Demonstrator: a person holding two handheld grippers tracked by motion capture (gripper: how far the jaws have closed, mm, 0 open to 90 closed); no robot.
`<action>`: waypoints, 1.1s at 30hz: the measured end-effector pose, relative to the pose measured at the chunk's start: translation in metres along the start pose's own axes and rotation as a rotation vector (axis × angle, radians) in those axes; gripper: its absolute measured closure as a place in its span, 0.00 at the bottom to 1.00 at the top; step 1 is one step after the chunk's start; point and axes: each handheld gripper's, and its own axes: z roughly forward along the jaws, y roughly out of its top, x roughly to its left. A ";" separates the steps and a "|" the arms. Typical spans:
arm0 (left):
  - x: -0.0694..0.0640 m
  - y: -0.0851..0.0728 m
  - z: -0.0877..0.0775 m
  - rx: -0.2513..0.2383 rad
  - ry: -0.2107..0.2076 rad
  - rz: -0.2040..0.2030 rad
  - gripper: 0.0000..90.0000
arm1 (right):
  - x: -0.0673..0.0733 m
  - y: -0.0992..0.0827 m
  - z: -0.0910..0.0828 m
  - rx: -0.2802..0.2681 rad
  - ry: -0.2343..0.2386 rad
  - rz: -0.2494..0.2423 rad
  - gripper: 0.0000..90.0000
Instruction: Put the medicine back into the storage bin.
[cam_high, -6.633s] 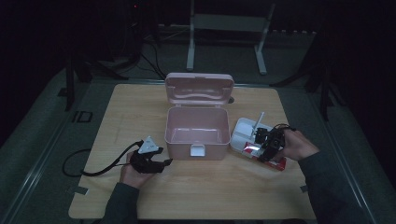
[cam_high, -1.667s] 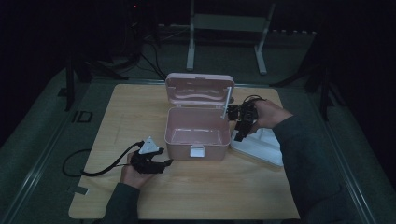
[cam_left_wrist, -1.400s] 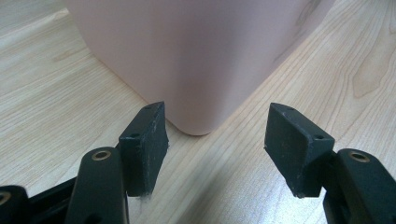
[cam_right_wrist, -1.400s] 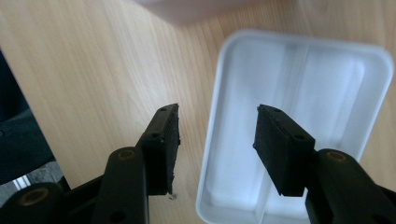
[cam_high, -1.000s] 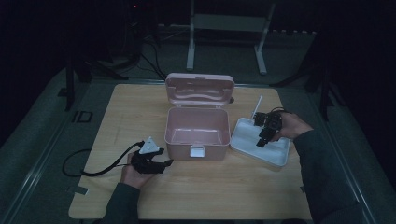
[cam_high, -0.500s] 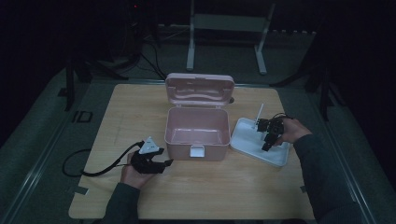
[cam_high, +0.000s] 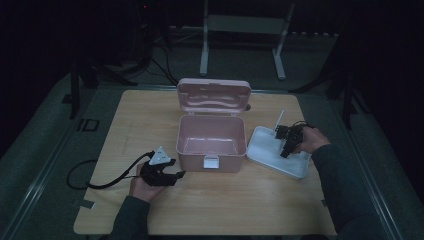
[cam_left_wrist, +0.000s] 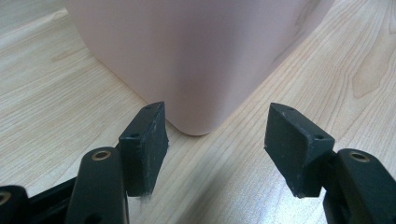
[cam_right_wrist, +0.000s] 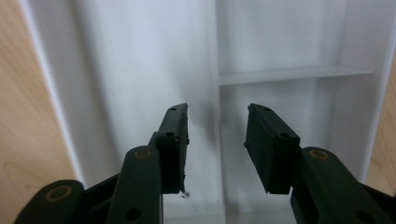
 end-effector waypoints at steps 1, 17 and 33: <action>0.000 0.000 0.000 0.000 0.000 0.001 0.43 | -0.001 0.001 0.002 0.000 0.001 0.008 0.69; 0.000 0.000 0.001 0.003 -0.002 0.003 0.43 | -0.004 0.008 0.015 -0.009 0.020 0.004 0.82; -0.001 0.000 0.001 -0.002 -0.004 0.002 0.43 | 0.003 0.014 0.016 0.006 0.009 0.008 0.92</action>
